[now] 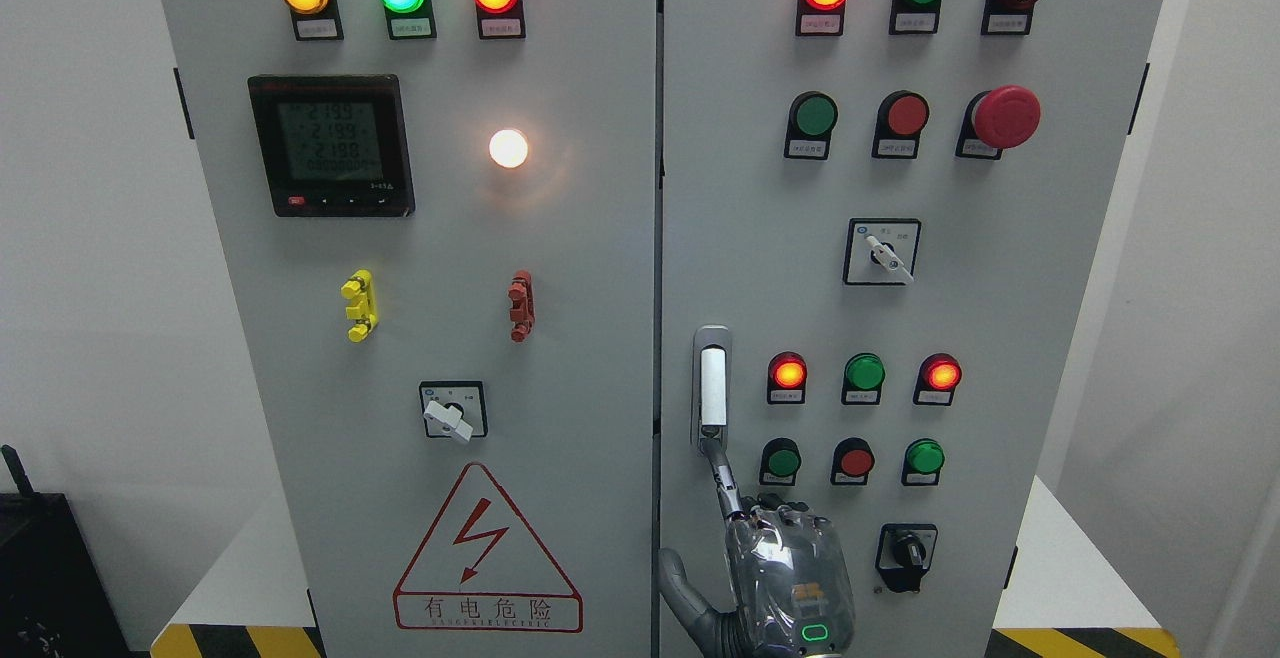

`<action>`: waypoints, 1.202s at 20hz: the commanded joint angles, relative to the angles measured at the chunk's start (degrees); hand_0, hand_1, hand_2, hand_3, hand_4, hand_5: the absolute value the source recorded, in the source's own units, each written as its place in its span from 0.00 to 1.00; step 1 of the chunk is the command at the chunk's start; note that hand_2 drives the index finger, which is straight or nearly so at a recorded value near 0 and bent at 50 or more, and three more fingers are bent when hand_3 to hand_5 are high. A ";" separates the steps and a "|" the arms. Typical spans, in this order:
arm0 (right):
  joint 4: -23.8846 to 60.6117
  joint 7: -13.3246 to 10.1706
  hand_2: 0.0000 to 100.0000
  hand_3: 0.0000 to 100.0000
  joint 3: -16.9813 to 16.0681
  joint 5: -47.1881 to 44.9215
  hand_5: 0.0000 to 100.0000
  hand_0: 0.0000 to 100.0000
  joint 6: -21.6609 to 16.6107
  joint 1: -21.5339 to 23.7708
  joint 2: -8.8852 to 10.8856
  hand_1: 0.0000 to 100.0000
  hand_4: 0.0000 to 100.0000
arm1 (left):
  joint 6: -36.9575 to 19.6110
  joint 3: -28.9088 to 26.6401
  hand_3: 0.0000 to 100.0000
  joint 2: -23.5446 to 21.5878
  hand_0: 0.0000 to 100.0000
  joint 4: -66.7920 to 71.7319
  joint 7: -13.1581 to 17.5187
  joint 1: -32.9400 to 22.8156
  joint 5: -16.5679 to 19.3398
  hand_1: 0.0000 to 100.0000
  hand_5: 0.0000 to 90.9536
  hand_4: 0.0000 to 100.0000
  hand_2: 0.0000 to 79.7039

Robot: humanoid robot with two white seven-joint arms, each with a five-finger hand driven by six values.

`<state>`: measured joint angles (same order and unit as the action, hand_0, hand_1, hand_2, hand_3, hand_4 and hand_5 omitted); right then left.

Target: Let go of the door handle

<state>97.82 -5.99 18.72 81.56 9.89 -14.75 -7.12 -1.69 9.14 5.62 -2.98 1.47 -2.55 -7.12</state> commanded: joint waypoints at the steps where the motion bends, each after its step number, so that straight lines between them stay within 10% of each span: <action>1: -0.17 -0.16 0.03 0.80 0.00 0.00 0.69 0.38 -0.04 0.16 0.00 0.23 0.74 | 0.02 0.00 0.11 0.00 0.00 -0.01 0.03 0.00 0.00 0.00 0.00 0.00 0.06; 24: 1.67 -0.51 0.03 0.80 0.08 -0.35 0.69 0.38 -0.22 -0.10 0.09 0.23 0.74 | 0.02 0.00 0.11 0.00 0.00 -0.01 0.03 0.00 0.00 0.00 0.00 0.00 0.06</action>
<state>98.20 -6.48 18.77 81.25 9.70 -14.67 -7.03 -1.62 9.14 5.62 -2.98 1.46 -2.55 -7.12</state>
